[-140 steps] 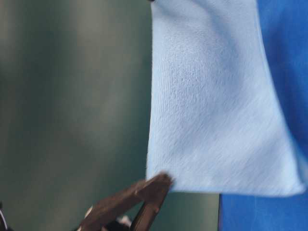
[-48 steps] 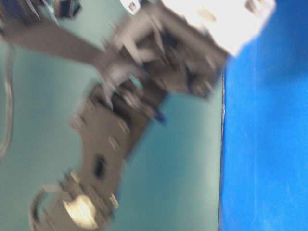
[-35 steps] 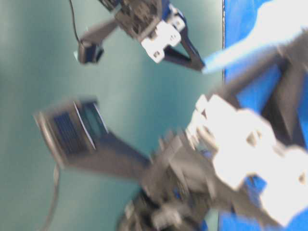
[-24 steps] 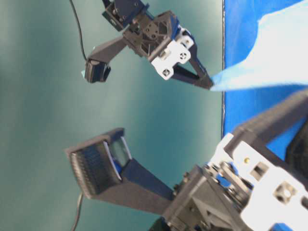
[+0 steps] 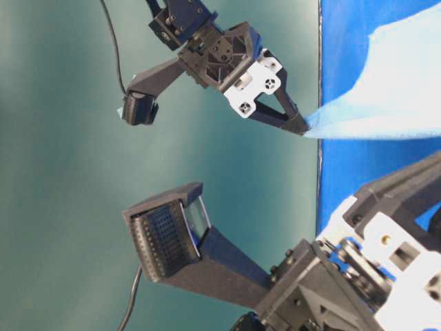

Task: Fold the light blue towel.
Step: 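Release the towel and pull both grippers back outward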

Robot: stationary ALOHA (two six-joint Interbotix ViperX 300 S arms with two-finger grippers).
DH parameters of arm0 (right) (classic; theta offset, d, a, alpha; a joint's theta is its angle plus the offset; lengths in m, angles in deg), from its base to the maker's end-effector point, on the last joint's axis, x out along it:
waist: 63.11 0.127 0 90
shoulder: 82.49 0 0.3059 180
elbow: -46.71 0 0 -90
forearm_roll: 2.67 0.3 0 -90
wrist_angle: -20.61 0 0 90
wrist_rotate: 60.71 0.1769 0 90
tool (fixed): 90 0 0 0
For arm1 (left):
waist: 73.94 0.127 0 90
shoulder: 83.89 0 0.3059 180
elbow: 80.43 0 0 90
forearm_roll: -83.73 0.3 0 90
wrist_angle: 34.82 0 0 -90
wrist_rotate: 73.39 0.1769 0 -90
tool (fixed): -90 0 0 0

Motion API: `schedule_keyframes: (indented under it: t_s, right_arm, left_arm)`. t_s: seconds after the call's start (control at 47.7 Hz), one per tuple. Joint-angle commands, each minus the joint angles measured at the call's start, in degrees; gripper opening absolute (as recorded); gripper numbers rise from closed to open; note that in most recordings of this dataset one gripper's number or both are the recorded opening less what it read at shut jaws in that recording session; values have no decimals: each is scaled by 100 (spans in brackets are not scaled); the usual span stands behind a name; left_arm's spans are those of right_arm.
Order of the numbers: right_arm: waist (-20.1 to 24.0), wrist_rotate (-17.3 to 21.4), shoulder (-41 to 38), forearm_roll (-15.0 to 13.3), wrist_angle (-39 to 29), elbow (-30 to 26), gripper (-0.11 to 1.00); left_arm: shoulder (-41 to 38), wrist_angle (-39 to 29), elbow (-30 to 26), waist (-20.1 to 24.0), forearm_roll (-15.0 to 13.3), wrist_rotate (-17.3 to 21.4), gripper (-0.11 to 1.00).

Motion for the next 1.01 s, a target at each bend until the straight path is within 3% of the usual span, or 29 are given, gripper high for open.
schedule_keyframes:
  t_s: [0.0, 0.168, 0.231, 0.314, 0.587, 0.817, 0.985]
  right_arm:
    - [-35, 35, 62, -18, 70, -114, 6]
    - [-79, 44, 62, -18, -9, -97, 53]
    - [-79, 35, 62, -44, -35, -97, 64]
    - [-70, 26, 97, -44, -62, -70, 62]
    - [-35, 26, 853, -44, -176, 360, 61]
    - [352, 53, 2153, -44, -132, 1143, 61]
    - [703, 97, 3146, -18, 62, 1775, 61]
  left_arm:
    - [105, 44, -53, 18, 9, 9, 26]
    - [290, -255, 62, 18, 9, 18, 67]
    - [431, -466, 105, 18, 9, 9, 78]
    - [650, -738, 114, 18, 18, 9, 82]
    - [1529, -1362, 264, 35, 44, 26, 80]
    - [2355, -1310, 721, 308, 53, 35, 80]
    - [2821, -861, 1239, 694, 53, 62, 80]
